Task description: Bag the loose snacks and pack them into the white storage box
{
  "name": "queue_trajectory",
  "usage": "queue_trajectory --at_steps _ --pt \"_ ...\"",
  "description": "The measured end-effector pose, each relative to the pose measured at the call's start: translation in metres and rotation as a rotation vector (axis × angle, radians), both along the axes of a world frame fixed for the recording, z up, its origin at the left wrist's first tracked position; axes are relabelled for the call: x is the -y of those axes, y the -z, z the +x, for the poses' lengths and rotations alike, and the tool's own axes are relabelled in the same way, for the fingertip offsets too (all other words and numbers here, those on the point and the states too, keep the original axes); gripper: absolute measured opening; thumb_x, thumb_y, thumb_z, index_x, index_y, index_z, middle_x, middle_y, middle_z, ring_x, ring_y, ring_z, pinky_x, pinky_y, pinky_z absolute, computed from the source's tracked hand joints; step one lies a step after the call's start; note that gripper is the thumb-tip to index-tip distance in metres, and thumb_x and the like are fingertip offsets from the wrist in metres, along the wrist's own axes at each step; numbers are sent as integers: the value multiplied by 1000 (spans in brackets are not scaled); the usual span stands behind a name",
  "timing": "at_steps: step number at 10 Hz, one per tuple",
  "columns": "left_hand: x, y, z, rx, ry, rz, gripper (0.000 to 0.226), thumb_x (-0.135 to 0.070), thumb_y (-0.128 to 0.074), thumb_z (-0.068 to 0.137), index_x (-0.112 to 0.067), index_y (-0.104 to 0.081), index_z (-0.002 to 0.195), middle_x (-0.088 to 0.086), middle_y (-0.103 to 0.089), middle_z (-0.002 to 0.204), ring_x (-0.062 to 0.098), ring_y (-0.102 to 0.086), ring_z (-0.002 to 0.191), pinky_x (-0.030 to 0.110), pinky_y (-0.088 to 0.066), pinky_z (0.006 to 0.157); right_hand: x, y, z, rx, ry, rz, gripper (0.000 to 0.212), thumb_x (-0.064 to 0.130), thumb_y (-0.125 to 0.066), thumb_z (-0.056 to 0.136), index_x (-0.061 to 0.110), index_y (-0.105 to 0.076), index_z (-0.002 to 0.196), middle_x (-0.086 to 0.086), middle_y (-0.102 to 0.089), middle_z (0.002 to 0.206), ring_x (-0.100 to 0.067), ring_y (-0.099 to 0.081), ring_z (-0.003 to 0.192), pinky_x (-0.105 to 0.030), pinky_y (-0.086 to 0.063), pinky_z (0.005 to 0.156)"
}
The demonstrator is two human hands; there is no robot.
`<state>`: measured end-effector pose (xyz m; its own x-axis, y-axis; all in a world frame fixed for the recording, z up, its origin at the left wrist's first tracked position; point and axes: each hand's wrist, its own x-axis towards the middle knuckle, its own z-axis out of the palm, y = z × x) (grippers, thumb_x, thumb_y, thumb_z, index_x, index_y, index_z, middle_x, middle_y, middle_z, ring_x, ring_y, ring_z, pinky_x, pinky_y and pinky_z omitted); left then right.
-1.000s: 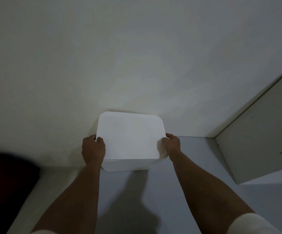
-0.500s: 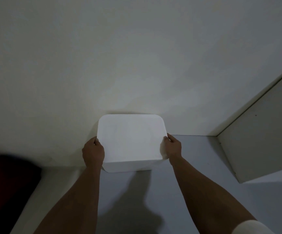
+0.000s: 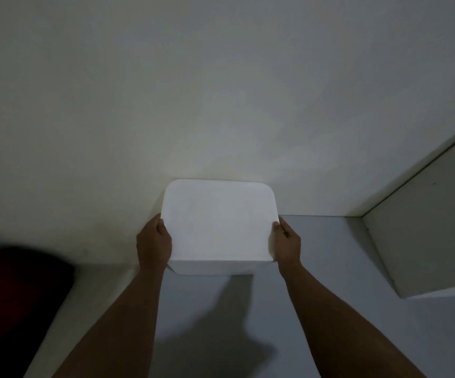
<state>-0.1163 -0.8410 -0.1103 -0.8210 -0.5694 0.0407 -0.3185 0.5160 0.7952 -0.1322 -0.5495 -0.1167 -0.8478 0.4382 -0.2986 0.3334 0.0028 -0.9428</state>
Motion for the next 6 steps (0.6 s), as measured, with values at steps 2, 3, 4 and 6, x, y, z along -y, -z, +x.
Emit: queue_trajectory --at_steps 2,3,4,6 --pt "2 2 0 -5 7 -26 32 -13 -45 104 -3 -69 121 20 -72 116 40 -66 108 40 -50 92 3 0 1 -20 -14 99 35 21 -54 103 16 -63 136 1 -68 129 -12 -58 115 -30 -44 105" --pt "4 -1 -3 62 36 -6 32 -15 -44 103 -3 -67 123 21 -70 117 41 -64 108 41 -49 92 1 -5 2 15 -56 174 37 28 -53 103 16 -63 137 -1 -68 128 -16 -59 118 -32 -45 105" --pt "7 -5 -2 125 48 37 49 -21 -53 99 -11 -48 147 19 -61 133 41 -56 122 49 -45 103 -8 -7 12 72 -46 201 50 43 -50 103 14 -54 144 -8 -59 143 -29 -53 134 -44 -41 114" --pt "-21 -25 66 -160 128 -173 41 -16 -69 90 -14 -60 130 12 -62 118 37 -54 110 44 -47 93 -57 30 94 178 14 137 64 74 -48 89 23 -65 123 -9 -68 124 -28 -65 113 -53 -52 101"
